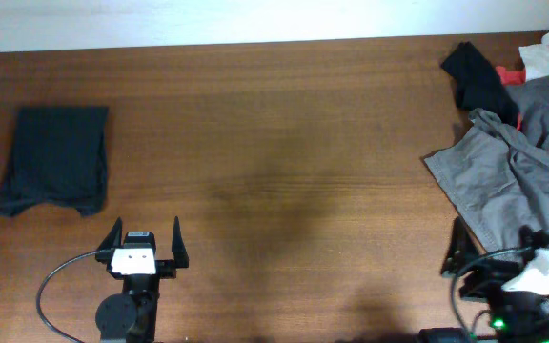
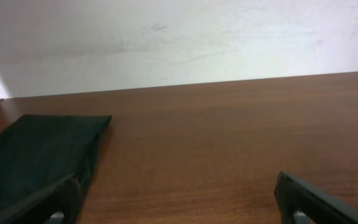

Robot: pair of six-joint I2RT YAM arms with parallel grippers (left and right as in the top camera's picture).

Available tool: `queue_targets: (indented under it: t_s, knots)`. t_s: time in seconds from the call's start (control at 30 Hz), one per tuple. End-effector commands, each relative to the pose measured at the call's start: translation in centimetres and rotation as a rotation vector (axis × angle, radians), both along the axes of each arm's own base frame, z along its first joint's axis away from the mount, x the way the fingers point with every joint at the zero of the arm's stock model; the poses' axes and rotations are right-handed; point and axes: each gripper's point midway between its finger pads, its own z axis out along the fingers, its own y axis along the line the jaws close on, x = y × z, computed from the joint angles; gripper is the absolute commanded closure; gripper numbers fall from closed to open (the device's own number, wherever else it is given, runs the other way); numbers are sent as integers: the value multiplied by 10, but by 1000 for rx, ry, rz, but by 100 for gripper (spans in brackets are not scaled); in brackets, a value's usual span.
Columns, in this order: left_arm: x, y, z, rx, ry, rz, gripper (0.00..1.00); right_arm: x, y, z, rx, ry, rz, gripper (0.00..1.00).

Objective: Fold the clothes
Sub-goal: 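Reach the right gripper into the grey trousers and grasp the fabric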

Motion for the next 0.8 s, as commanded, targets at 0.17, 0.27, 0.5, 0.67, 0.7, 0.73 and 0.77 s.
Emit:
queue_targets:
  t_s: [0.17,0.27,0.5,0.67,0.7,0.73,0.77]
  knots:
    - [0,-1,-1,16,-3,-6,1,29,-28,10,-28,340,-163,1]
    - [0,-1,-1,16,-3,-6,1,41,-36,0,-58,458,-199,1]
    - [0,-1,-1,16,-3,-6,1,75,-40,-37,-3,642,-187,1]
    - [0,-1,-1,16,-3,-6,1,100,-56,-79,6,821,-223,1]
    - [0,-1,-1,16,-3,-6,1,107,-60,-87,12,844,-232,1]
    - [0,-1,-1,16,-3,-6,1,115,-63,-95,20,862,-233,1]
    - [0,-1,-1,16,-3,-6,1,126,-65,-103,32,872,-221,1]
